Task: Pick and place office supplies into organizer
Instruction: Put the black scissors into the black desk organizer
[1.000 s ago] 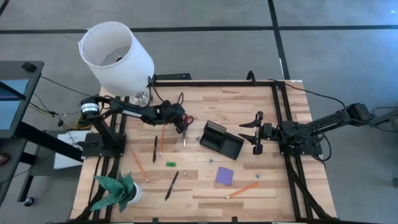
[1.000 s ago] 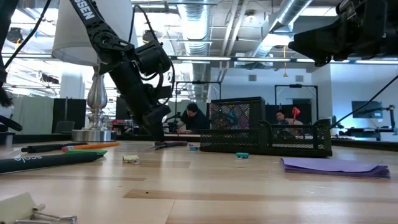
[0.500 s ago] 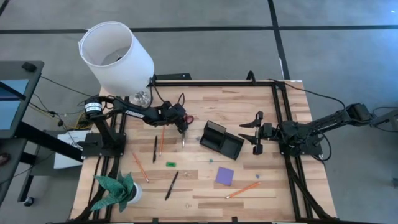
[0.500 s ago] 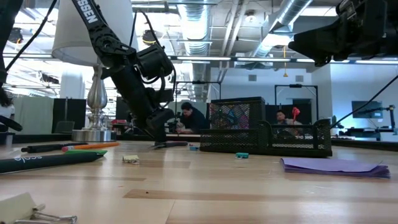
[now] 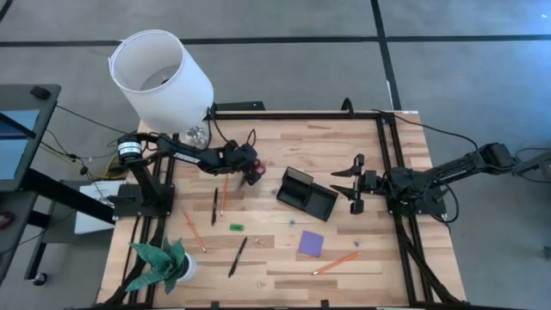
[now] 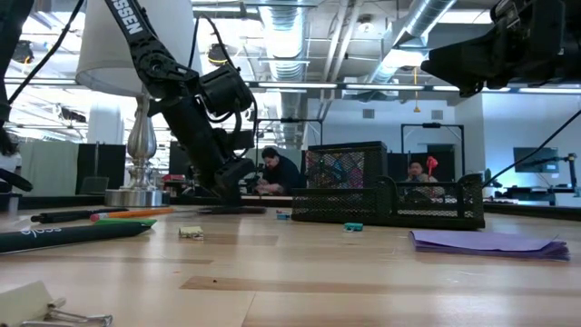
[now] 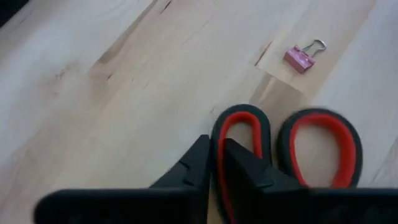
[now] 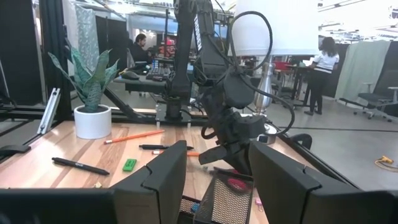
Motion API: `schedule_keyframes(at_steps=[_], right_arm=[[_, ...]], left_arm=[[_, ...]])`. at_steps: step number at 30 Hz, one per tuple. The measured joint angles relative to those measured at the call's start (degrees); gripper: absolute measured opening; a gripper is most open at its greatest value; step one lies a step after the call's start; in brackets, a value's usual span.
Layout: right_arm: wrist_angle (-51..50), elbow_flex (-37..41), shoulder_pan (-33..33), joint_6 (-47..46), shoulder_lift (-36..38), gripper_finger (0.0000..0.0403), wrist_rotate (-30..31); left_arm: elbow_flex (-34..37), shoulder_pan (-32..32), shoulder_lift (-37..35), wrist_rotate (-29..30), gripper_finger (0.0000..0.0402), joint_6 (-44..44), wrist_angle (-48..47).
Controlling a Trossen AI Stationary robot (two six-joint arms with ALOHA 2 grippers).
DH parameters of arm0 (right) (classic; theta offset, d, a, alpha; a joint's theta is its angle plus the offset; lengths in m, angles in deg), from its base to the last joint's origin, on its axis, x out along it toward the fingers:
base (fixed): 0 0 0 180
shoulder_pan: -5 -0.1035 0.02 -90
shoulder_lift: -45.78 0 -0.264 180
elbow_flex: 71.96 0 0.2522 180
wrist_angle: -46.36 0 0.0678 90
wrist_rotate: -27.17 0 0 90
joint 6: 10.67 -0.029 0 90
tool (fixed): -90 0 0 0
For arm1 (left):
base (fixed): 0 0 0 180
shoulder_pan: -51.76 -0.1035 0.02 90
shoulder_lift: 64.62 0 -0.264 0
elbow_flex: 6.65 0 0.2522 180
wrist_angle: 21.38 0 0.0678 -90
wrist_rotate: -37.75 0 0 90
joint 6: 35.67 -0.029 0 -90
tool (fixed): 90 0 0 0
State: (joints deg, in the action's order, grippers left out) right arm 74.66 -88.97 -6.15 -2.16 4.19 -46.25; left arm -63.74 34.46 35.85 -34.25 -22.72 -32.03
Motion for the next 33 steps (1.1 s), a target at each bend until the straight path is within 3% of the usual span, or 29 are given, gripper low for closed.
schedule_keyframes(at_steps=[5,12,21,27,33], right_arm=[[0.00,0.00,0.00,0.00,0.00,0.0172,0.00],[0.00,0.00,0.00,0.00,0.00,0.0172,0.00],[0.00,0.00,0.00,0.00,0.00,0.0173,0.00],[0.00,0.00,0.00,-0.02,0.00,0.0173,0.00],[0.01,0.00,0.00,0.00,0.00,0.0173,0.00]], left_arm=[[0.11,0.00,0.07,3.28,0.0007,-0.88,-0.03],[0.20,0.26,-1.11,2.92,0.0003,-1.16,3.53],[0.15,3.43,-14.81,6.72,0.0001,-4.45,5.71],[0.02,6.71,-23.77,5.13,0.0000,-10.78,19.67],[0.01,10.87,-23.78,0.36,0.0000,-25.14,38.99]])
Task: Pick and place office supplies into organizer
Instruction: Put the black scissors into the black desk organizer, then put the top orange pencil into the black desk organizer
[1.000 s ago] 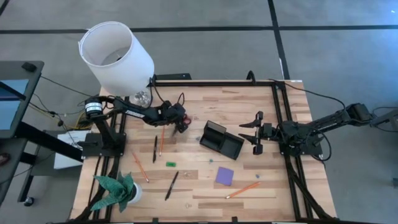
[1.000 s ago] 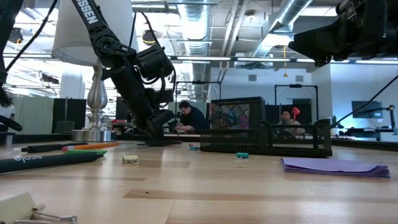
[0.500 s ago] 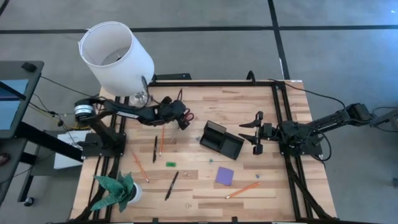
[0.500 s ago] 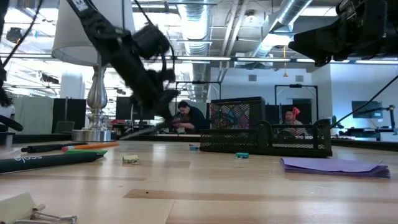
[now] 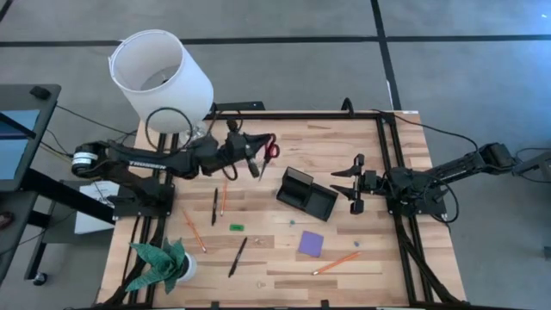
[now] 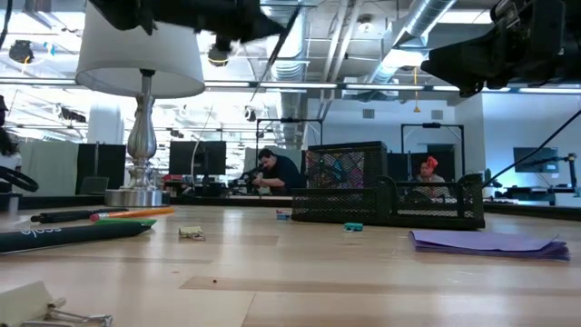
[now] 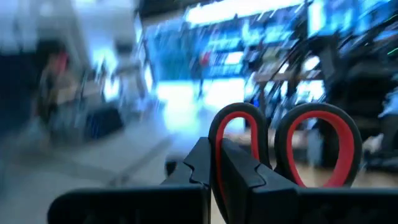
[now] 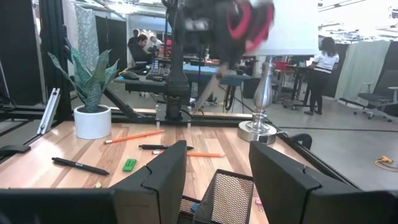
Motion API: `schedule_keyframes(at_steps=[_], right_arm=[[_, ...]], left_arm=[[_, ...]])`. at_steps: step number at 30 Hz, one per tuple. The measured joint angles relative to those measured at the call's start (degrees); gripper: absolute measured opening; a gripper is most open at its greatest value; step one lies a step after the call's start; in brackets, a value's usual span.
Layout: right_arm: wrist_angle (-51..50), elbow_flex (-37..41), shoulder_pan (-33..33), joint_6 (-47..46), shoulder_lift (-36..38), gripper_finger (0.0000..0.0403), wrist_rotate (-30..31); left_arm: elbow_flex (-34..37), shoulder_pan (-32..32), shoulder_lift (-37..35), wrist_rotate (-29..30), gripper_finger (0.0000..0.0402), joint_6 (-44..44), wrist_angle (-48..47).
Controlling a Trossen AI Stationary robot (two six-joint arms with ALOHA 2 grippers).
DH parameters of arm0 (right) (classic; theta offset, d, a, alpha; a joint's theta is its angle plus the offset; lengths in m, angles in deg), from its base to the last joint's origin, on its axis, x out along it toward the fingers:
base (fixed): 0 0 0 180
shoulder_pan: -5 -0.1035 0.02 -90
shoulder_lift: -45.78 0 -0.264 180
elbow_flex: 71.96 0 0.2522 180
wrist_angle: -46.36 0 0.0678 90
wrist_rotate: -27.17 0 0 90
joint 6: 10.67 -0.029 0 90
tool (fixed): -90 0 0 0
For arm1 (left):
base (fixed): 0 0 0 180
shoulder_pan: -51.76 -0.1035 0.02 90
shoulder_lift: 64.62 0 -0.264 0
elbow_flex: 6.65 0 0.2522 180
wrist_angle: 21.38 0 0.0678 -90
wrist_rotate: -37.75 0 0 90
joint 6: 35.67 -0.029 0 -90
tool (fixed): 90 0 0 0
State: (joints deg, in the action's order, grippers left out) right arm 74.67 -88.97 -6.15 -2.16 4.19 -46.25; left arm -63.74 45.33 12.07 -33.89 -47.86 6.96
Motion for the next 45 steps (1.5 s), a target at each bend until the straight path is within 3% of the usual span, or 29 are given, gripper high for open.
schedule_keyframes(at_steps=[6,13,19,22,35,40,45], right_arm=[[0.16,0.00,0.00,0.00,-0.02,0.0173,0.00],[0.45,0.00,0.00,0.02,-0.02,0.0173,0.00],[0.45,0.00,0.00,0.00,-0.02,0.0173,0.00],[0.38,0.00,-0.07,-0.47,0.00,0.0173,-0.02],[-2.36,0.02,-0.57,-7.21,-0.02,0.0173,-0.20],[-2.21,0.04,-4.14,-7.15,-0.02,0.0173,-0.22],[4.30,0.04,-9.96,-5.38,0.02,0.0172,-0.22]], left_arm=[[-0.03,0.69,8.19,-8.89,0.0001,-3.87,19.76],[-1.54,0.26,28.20,-12.42,0.0003,-13.92,47.76],[-10.49,-0.93,38.30,-15.29,0.0003,-13.70,47.40],[-14.58,-0.73,40.05,-15.63,0.0002,-14.11,47.04],[-16.82,-0.80,40.50,-15.29,0.0000,-13.40,45.01],[-16.77,-0.69,40.07,-13.02,0.0000,-14.11,45.84],[-16.77,-0.19,35.40,-11.47,0.0000,-14.34,43.69]])
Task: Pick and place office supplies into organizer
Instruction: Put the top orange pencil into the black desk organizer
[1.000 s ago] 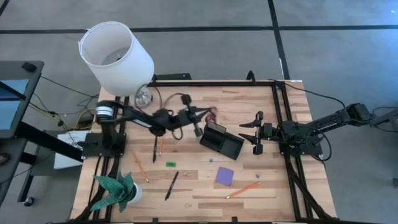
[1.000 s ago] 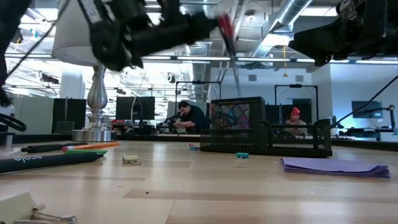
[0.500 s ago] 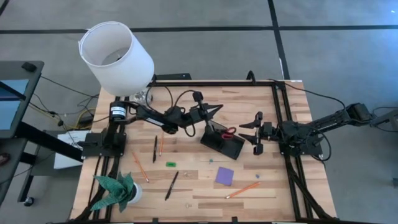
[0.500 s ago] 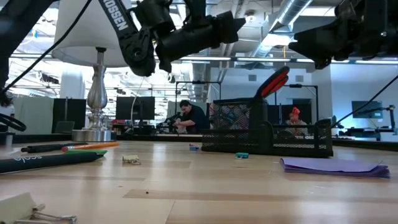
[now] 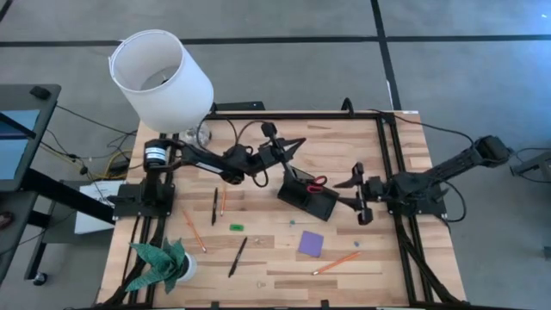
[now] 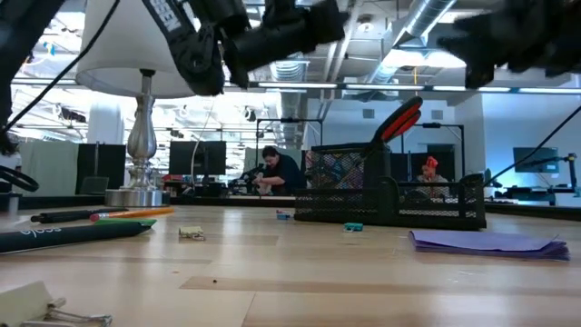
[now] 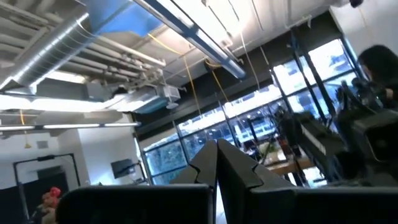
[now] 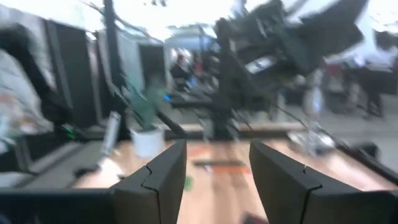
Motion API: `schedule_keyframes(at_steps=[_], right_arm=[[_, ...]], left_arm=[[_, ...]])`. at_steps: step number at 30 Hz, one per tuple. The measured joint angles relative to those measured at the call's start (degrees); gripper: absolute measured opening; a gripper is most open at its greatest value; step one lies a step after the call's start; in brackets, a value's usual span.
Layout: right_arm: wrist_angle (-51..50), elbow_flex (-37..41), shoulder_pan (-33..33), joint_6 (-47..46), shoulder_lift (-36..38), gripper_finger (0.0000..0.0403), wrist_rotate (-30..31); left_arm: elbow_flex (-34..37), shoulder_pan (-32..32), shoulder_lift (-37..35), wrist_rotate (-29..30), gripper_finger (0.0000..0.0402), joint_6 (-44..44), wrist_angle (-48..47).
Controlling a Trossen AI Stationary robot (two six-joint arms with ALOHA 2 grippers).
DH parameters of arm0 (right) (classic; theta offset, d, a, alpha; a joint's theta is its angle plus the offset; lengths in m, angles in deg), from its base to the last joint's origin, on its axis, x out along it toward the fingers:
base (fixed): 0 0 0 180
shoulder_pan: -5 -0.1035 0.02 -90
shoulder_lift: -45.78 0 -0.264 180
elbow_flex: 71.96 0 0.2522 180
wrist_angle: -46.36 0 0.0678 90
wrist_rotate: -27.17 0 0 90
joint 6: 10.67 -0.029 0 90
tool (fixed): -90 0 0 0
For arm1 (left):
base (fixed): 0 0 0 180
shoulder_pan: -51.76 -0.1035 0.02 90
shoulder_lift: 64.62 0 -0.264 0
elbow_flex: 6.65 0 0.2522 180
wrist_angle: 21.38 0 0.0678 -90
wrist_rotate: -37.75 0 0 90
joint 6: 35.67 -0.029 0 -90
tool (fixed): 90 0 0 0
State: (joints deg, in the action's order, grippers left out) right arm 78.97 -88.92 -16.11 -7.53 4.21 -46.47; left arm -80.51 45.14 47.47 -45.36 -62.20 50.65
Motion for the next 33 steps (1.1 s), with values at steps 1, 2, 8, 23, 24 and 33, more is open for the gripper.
schedule_keyframes(at_steps=[1,2,8,23,24,33], right_arm=[[1.57,0.00,-1.56,0.87,0.00,0.0171,0.00],[2.98,0.00,-3.16,1.82,0.00,0.0169,-0.02],[3.10,0.00,-13.98,8.94,0.02,0.0160,-0.02],[-12.78,-0.02,-26.02,-11.05,-3.09,0.0179,3.38],[-12.49,-0.02,-26.04,-11.60,-4.15,0.0180,3.36],[-15.46,-10.34,-26.02,-13.85,-19.34,0.0179,3.16]], left_arm=[[0.00,0.23,-1.51,0.00,0.0000,0.06,-1.61],[0.00,0.46,-3.12,-0.03,0.0000,0.22,-3.62],[0.00,1.88,-15.62,-0.26,0.0000,0.93,-23.76],[-0.02,4.46,-42.61,-8.25,0.0000,9.10,-63.58],[-0.02,4.46,-43.73,-8.09,0.0000,8.21,-65.56],[-0.02,4.46,-50.47,-8.15,0.0000,5.96,-74.75]])
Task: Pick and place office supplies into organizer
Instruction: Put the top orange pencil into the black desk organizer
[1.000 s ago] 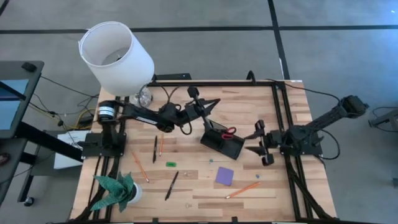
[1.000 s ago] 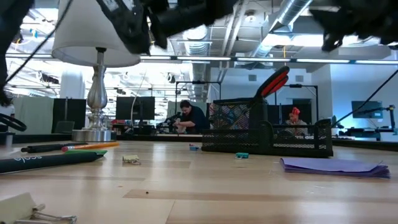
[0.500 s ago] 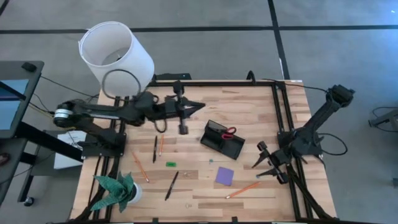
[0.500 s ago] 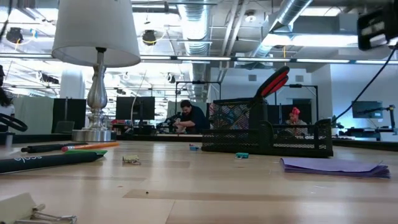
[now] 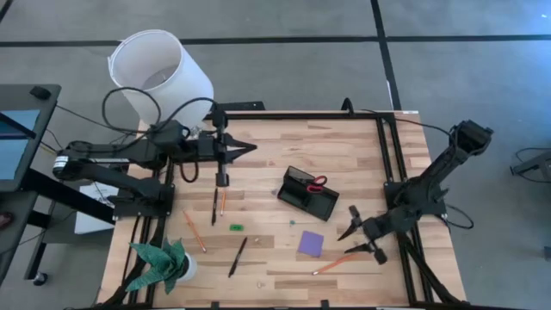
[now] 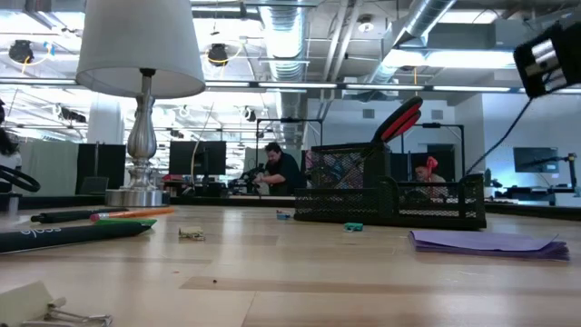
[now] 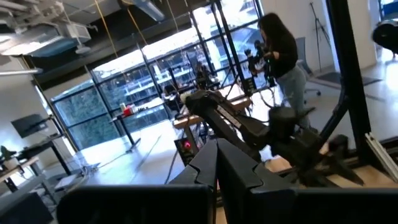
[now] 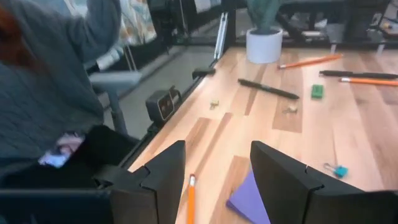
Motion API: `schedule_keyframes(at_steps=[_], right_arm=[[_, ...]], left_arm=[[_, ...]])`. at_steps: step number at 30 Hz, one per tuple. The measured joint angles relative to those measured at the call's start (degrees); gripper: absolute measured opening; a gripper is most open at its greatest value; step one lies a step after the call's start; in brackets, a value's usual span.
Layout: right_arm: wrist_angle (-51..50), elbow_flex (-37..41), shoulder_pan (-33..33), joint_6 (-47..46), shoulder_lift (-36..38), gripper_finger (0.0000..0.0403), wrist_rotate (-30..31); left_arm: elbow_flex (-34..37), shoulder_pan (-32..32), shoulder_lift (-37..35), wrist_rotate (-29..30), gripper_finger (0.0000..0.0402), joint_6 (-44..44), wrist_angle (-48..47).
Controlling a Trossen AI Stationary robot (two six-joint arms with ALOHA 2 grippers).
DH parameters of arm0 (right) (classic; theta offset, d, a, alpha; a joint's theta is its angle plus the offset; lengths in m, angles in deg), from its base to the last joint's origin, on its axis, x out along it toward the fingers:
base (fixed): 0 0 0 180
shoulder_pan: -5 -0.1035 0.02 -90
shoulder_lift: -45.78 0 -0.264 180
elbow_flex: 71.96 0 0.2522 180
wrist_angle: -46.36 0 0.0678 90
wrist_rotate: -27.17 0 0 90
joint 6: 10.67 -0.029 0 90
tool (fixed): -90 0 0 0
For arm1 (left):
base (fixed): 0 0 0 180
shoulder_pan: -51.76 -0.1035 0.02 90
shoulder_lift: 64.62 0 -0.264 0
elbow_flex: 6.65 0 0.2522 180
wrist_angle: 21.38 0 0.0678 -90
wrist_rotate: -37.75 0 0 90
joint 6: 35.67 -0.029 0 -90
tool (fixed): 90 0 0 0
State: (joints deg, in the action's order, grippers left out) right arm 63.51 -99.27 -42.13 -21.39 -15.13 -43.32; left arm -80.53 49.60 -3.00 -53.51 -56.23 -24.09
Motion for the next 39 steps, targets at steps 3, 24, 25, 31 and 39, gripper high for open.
schedule_keyframes(at_steps=[3,24,25,31,39], right_arm=[[-5.79,-5.97,0.44,-0.03,-6.89,0.0181,0.07],[-21.91,-29.15,8.39,3.63,-23.62,0.0168,0.06],[-21.90,-29.15,8.89,3.65,-23.51,0.0169,0.09],[-22.36,-29.15,11.98,3.67,-23.41,0.0173,0.10],[-22.84,-29.15,14.78,3.69,-23.41,0.0168,0.10]], left_arm=[[0.00,0.00,-0.80,0.03,0.0000,0.08,-0.06],[0.00,4.07,-0.51,6.05,0.0143,27.85,-36.04],[0.13,4.72,-0.17,9.36,0.0144,30.31,-38.98],[2.93,7.90,3.02,19.67,0.0145,44.78,-49.65],[8.70,10.99,8.56,27.23,0.0145,56.52,-49.02]])
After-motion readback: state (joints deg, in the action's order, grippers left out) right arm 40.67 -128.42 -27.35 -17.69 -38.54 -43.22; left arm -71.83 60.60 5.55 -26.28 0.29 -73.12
